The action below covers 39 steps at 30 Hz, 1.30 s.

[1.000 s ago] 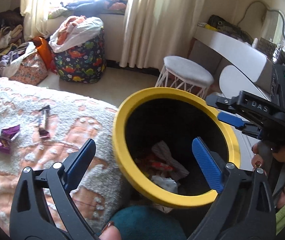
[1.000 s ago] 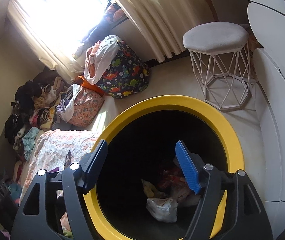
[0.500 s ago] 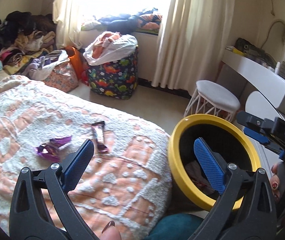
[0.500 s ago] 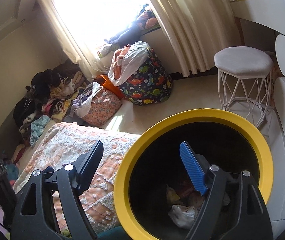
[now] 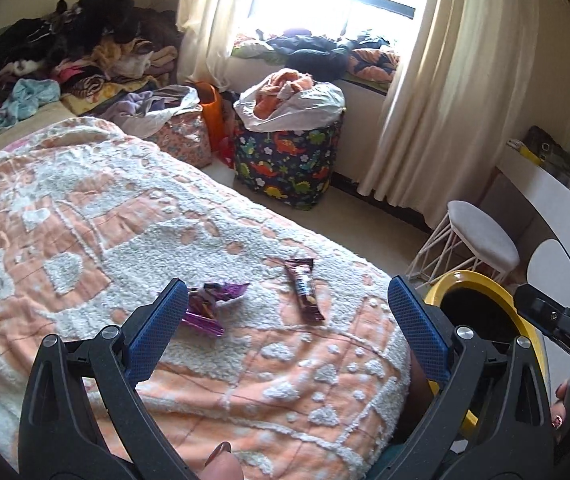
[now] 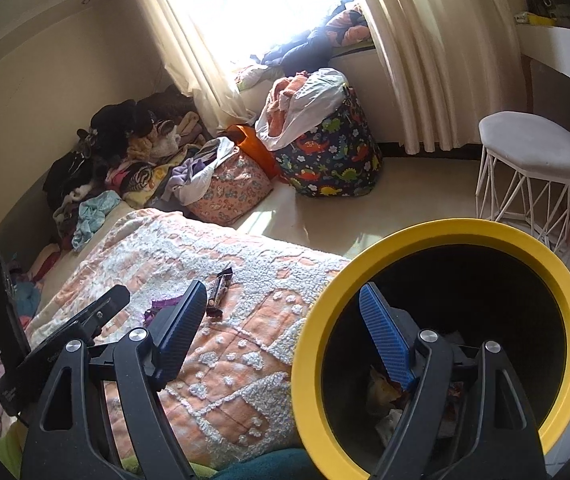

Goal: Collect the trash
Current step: 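Move both open tools back over the purple wrapper and chocolate bar, then grasp the purple wrapper with the left tool while the right tool grasps the chocolate bar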

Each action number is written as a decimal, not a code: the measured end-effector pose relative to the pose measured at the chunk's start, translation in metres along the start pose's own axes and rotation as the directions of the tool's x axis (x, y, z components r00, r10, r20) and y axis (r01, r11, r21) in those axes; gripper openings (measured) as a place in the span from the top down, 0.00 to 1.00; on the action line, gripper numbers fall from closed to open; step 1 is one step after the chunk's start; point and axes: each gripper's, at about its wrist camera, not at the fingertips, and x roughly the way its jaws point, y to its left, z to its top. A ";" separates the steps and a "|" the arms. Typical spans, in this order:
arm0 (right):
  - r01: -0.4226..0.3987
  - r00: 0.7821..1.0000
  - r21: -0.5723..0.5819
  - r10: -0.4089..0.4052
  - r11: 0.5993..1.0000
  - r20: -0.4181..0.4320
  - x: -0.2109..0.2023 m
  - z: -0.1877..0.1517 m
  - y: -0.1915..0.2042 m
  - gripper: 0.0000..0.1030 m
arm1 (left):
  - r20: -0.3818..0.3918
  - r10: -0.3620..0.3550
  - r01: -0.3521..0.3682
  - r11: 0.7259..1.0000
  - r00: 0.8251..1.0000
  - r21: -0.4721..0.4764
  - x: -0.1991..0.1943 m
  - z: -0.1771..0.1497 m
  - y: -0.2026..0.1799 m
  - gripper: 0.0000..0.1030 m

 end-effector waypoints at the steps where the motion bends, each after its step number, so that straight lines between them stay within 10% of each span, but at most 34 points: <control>1: -0.004 1.000 -0.011 0.004 1.000 -0.006 0.004 0.000 0.003 0.26 | -0.005 0.013 -0.014 1.000 1.000 -0.016 0.002 0.001 0.008 0.11; 16: -0.059 0.980 -0.151 0.028 0.987 -0.199 0.093 -0.009 0.076 0.29 | -0.153 0.087 -0.113 0.979 0.984 -0.168 0.039 -0.017 0.091 0.21; 27: -0.089 0.930 -0.133 0.034 0.987 -0.367 0.172 -0.024 0.086 0.63 | -0.172 -0.028 -0.014 0.971 0.985 -0.239 0.055 -0.026 0.095 0.38; 29: -0.077 0.919 -0.127 0.020 0.989 -0.394 0.180 -0.029 0.083 0.81 | -0.177 -0.026 -0.016 0.972 0.984 -0.234 0.059 -0.026 0.093 0.38; 39: -0.100 0.947 -0.050 0.079 0.994 -0.312 0.145 -0.023 0.071 0.81 | -0.202 -0.002 -0.033 0.985 0.979 -0.169 0.073 -0.026 0.077 0.55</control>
